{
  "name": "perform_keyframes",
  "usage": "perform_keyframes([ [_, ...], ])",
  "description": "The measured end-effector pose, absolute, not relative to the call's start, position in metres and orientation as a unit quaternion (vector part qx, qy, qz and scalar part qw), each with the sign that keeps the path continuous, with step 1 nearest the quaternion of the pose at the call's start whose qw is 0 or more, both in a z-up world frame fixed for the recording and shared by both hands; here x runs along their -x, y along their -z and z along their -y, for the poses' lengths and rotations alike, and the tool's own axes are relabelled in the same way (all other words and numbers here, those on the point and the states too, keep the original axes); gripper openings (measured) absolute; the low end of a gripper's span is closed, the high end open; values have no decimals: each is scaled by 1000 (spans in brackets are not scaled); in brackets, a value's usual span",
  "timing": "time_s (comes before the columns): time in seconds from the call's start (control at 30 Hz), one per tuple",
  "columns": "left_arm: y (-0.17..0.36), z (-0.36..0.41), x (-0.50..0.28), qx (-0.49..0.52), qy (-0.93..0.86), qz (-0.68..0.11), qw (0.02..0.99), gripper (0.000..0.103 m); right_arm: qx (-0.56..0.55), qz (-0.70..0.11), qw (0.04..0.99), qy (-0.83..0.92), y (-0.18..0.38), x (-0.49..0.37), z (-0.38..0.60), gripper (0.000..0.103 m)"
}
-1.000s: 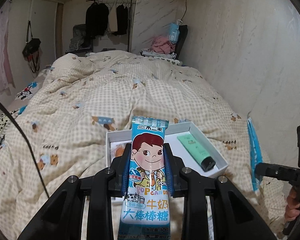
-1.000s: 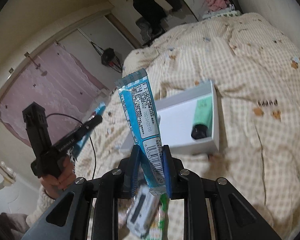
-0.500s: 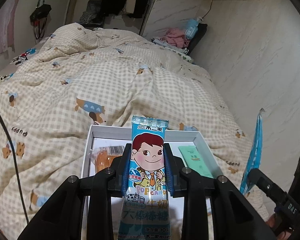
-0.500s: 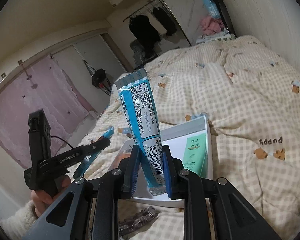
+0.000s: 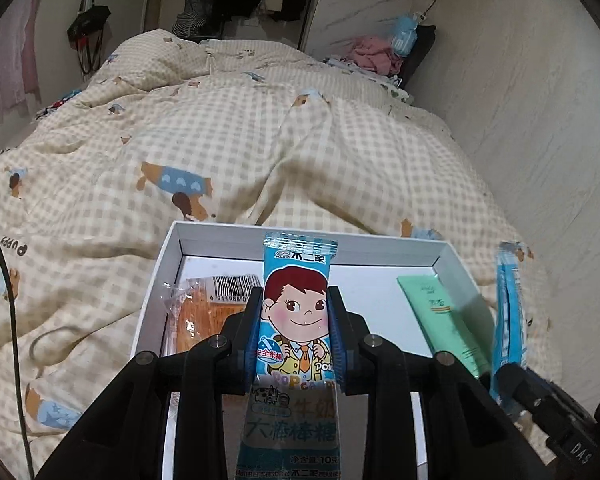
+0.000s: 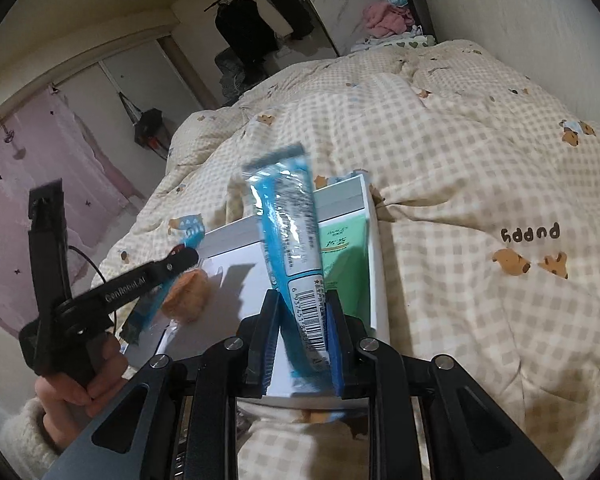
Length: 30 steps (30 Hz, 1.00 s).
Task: Organize objects
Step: 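Lower both packs into the white box and open both grippers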
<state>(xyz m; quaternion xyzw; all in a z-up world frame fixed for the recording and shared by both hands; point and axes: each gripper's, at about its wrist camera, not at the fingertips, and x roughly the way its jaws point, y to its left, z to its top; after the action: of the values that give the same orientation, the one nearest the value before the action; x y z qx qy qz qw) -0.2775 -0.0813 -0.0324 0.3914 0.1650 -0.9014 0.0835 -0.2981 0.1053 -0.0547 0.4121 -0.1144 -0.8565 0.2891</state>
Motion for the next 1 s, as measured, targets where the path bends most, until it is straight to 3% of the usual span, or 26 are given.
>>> perform_keyframes([
  [0.47,46,60,304,-420,898,-115,61,32,-405,137,287,857,59,313,-102,23],
  [0.73,53,64,301,-410,900,-134,63,32,-395,220,292,843,73,317,-120,23],
  [1.0,46,57,288,-391,910,-112,82,32,-389,169,297,856,66,305,-104,23],
])
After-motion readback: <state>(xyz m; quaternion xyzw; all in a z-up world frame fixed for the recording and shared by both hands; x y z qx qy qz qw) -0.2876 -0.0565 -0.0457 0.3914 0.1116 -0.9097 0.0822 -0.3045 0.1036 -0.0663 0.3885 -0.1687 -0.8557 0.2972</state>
